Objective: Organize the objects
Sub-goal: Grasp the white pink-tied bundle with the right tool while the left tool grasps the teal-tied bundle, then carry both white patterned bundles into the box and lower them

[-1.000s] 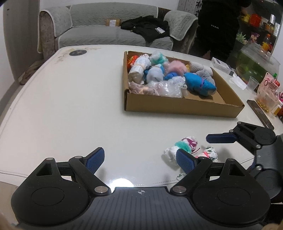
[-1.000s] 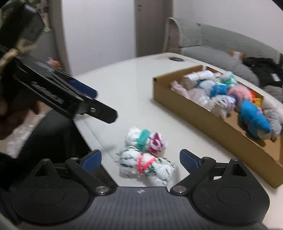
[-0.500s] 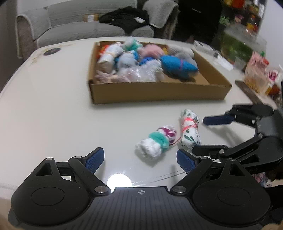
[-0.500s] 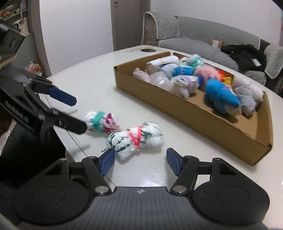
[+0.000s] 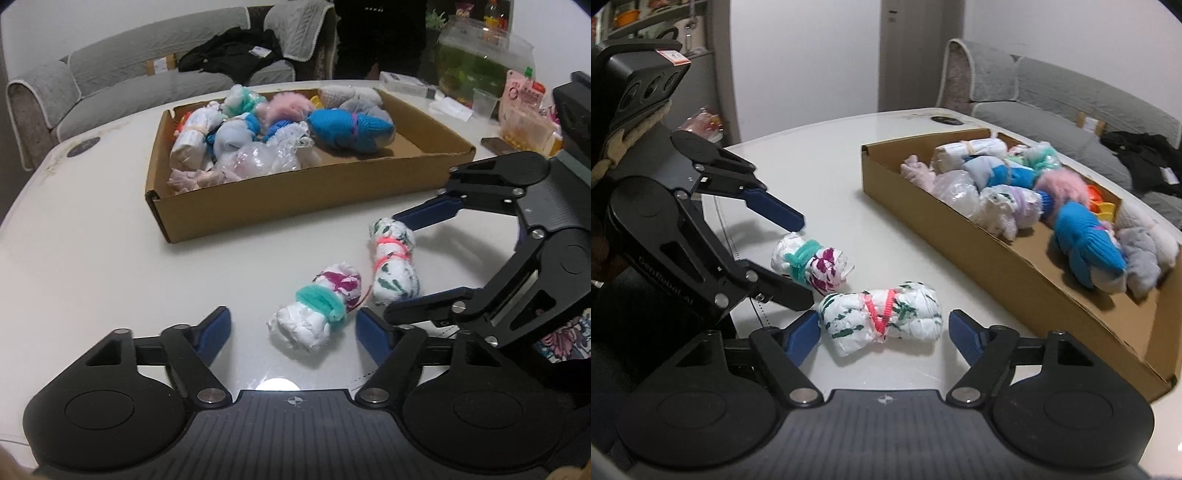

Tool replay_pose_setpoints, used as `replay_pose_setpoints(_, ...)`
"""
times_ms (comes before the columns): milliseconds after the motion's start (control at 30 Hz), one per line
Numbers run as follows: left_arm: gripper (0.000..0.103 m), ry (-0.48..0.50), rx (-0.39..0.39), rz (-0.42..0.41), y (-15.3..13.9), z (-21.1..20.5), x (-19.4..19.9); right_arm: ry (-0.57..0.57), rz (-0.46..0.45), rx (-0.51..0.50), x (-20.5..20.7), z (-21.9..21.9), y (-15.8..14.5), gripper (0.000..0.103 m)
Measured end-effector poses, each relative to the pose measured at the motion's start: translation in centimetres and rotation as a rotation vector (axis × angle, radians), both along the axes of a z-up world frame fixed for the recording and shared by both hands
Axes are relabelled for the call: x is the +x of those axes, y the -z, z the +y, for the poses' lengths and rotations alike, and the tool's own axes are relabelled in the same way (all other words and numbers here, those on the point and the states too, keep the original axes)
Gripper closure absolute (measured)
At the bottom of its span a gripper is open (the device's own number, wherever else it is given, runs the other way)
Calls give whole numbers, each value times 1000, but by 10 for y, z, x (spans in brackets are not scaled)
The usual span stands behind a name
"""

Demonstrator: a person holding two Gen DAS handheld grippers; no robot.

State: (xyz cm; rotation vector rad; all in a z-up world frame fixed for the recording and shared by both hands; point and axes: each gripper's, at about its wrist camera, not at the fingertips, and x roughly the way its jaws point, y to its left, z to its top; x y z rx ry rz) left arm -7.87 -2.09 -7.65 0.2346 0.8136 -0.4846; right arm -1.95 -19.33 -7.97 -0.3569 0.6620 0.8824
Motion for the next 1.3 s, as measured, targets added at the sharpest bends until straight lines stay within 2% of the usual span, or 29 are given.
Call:
replay_pose_setpoints(167,36,20,-15,-12,0,-5,-1,-34,-5,-2,2,1,-1,35)
replay_pose_setpoints(233,37,19,-18,-15,0,-6,-1,-36,1,7,4,1,0,34)
replay_pose_setpoints(300,40,14,-23,-19,0,-6,-2,-38,11,15,6,1,2,37)
replay_pose_setpoints(367,52,6,-26,-23,0,-5,-3,-39,18,23,6,1,2,38)
replay_pose_setpoints(467,61,3,-21,-21,-2,-6,-3,-31,19,28,5,-1,1,39)
replay_pose_setpoints(633,62,0,-9,-7,-6,-6,-4,-3,28,44,2,-11,-3,39)
replay_pose_setpoints(833,62,-14,-45,18,-24,-3,1,34,19,43,-2,-28,-17,39)
replay_pose_setpoints(1133,62,49,-67,-7,-77,-27,34,101,-46,91,9,-65,-70,39)
replay_pose_setpoints(1300,62,115,-39,-13,-96,-59,67,137,-104,45,34,-81,-94,39)
